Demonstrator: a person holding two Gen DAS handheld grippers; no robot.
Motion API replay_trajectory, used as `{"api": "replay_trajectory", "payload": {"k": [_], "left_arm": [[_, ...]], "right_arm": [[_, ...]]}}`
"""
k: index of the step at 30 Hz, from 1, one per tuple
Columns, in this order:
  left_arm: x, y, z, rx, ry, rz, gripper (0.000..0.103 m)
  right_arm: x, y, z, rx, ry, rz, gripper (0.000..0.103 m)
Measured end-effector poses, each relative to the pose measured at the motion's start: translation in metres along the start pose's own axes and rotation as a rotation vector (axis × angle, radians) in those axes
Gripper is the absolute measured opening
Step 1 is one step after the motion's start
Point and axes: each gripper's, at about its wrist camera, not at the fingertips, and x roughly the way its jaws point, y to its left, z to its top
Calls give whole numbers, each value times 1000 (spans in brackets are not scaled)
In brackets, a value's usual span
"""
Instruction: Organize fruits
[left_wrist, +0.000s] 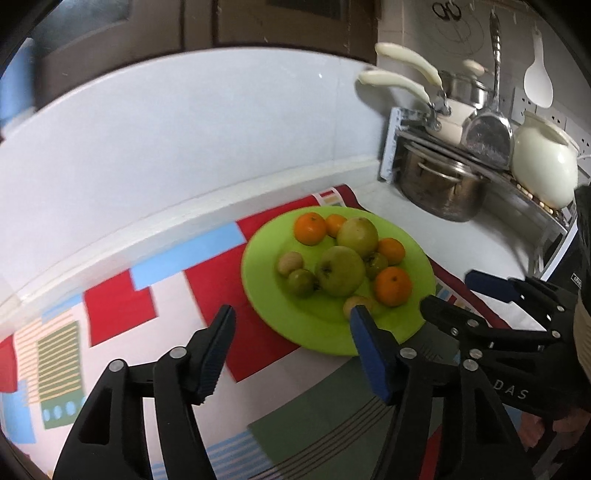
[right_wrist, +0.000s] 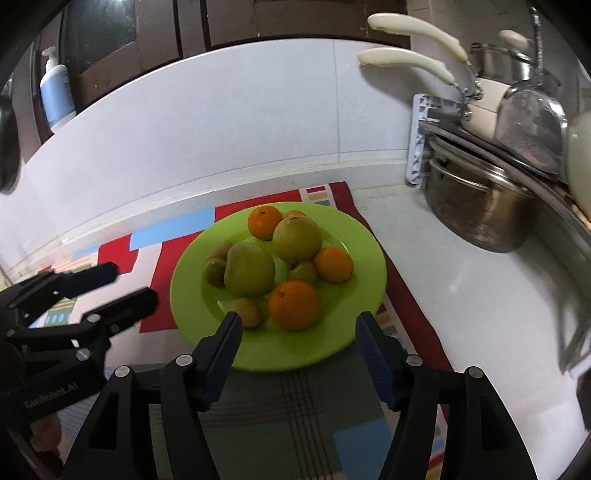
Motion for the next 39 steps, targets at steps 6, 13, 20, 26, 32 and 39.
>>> {"api": "replay_trajectory", "payload": {"k": [6,13,20,26,32,39], "left_arm": [[-34,5,-14,12,-40,33,76],[-83,15,-34,32,-101,41,93],[-124,14,-54,50,-133,42,99],[-160,9,-74,31,-156,59,100],[-194,-2,-92,-8,-179,86,102],[-233,-22,-117,-32,-205,112,103]], "right_arm": [[-32,8,-14,25,-29,-25,74],[-76,29,-33,45,-82,-62,79],[-120,50,-57,76,-130,-87,83],[-153,61,-72,61,-151,-83,85],[-183,59,-89,56,-152,-60,86],[-221,59,-113,20,-160,-55,86]]}}
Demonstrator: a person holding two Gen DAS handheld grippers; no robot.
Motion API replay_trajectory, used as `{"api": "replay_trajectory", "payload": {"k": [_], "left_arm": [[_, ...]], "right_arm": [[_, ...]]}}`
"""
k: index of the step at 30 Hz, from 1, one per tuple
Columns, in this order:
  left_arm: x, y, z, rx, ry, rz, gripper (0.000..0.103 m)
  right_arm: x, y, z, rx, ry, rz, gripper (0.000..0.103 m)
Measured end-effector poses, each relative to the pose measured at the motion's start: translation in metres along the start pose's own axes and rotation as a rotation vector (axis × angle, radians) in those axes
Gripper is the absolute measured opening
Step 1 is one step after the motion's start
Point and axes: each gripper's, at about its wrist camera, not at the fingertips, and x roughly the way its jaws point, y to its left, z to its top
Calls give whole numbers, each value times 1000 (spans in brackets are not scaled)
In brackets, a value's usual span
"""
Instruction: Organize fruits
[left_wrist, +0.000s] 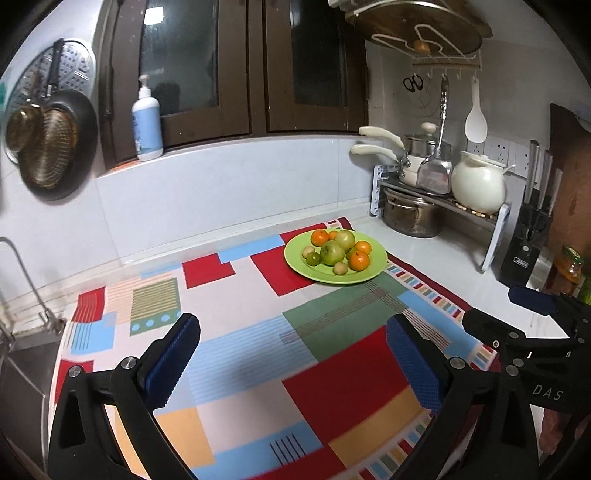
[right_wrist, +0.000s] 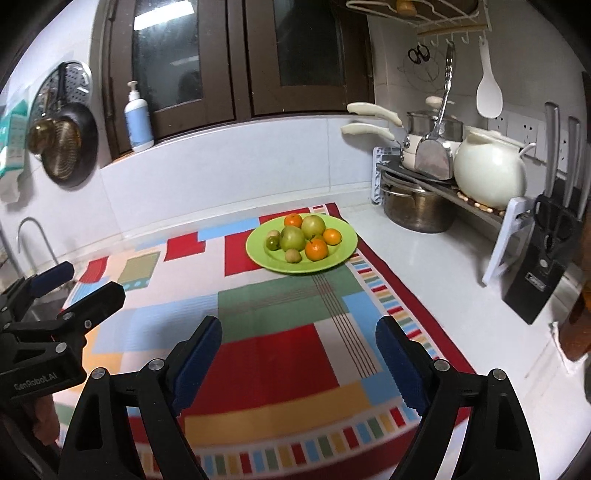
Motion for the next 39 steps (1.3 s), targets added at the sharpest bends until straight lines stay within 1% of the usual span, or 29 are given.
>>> {"api": "replay_trajectory", "payload": {"k": [3,11,18,29,39], "left_arm": [[-18,-5,-9,-6,-9,22,103],[-58,-13,-28,-15,-1,38,103],[-89,-18,-37,-21,-18,41,103],[-115,-22,-45,-19,-45,60,103],[-126,-28,-49,-13,-61,62,103]], "right_arm": [[-19,-1,-7,-15,-14,2,87],[-62,-1,-24,-22,-50,12,89],[-87,5,-37,-37,-57,35,90],[-110,9,-49,-47,-69,50,90],[-119,9,-54,-50,-73,52,90]]}}
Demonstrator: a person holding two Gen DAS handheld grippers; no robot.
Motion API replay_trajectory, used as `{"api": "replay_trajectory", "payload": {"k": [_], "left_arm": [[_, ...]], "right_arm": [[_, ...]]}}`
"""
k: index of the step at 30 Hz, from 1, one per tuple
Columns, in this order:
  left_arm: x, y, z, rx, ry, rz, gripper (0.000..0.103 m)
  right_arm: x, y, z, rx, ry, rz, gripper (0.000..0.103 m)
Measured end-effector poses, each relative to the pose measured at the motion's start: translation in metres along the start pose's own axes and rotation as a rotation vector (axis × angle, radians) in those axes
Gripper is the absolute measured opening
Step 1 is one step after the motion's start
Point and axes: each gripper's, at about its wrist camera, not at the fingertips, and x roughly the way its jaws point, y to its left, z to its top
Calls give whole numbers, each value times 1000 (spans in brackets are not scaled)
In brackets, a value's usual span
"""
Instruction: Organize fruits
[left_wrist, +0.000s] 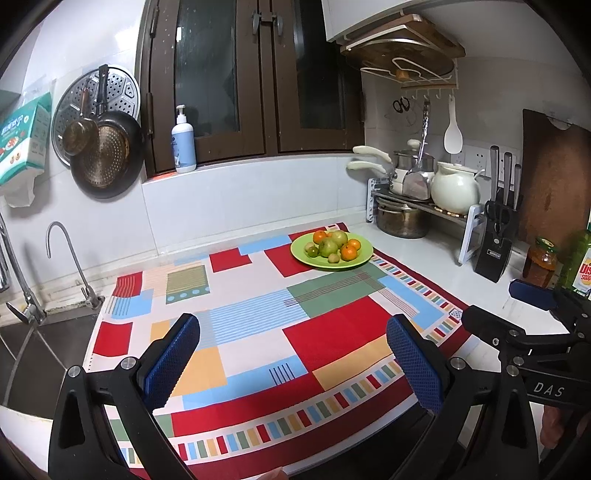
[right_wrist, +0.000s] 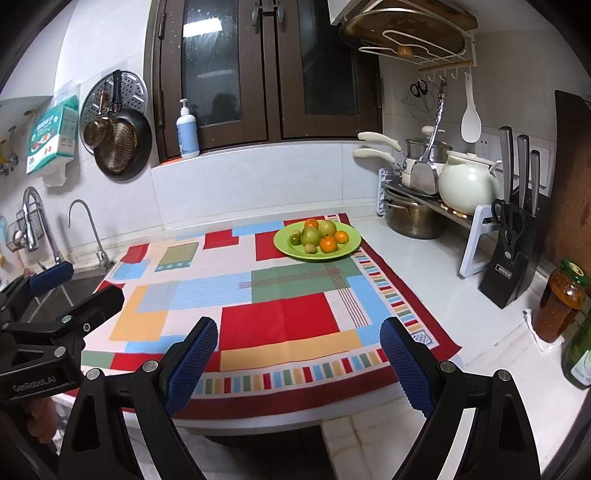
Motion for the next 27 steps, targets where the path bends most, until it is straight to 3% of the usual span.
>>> {"api": "replay_trajectory", "payload": {"k": [27], "left_arm": [[-2,0,3,-4,-14,3,103]], "right_arm": [[-3,2,3,-10,-5,8,90]]}}
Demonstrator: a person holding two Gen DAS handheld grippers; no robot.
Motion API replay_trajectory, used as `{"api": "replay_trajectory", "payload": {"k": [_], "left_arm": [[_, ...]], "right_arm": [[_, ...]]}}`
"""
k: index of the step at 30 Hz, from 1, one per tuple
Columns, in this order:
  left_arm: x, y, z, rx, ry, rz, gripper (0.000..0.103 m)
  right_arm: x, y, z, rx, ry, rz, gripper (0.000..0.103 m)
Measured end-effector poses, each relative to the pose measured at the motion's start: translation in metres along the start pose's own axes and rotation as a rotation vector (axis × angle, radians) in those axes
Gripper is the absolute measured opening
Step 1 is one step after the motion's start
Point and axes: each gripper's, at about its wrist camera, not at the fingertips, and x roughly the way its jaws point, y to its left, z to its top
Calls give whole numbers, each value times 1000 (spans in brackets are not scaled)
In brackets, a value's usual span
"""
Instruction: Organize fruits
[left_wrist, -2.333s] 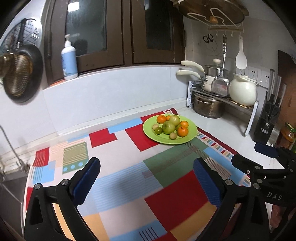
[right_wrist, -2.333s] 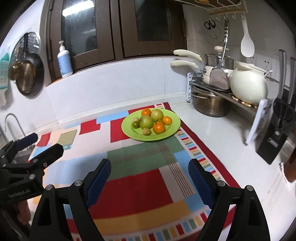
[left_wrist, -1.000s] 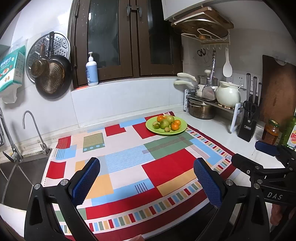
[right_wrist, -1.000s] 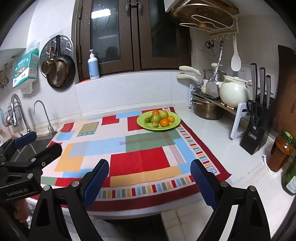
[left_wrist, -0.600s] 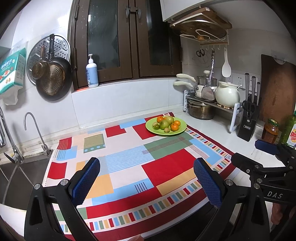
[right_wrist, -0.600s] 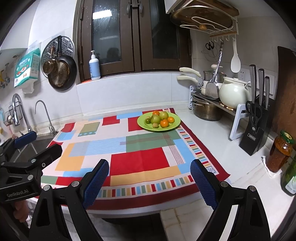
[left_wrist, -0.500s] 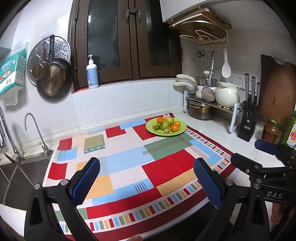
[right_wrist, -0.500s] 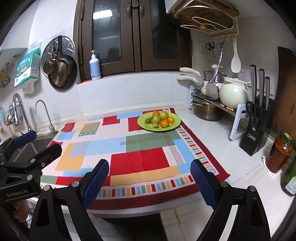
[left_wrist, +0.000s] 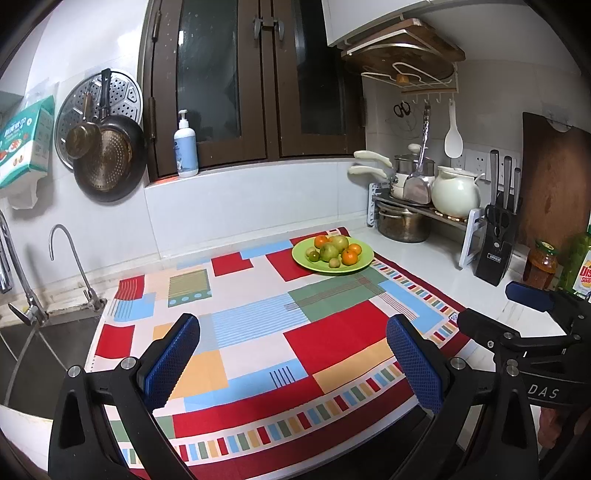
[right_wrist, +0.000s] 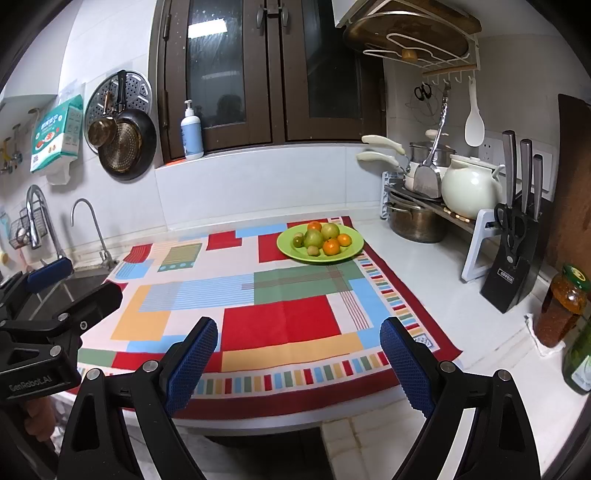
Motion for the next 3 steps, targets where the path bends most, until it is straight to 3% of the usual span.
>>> {"api": "replay_trajectory", "payload": {"k": [3], "left_arm": [[2,1,0,2,2,0,103]], "right_arm": [[1,0,0,0,2,1,90]]}}
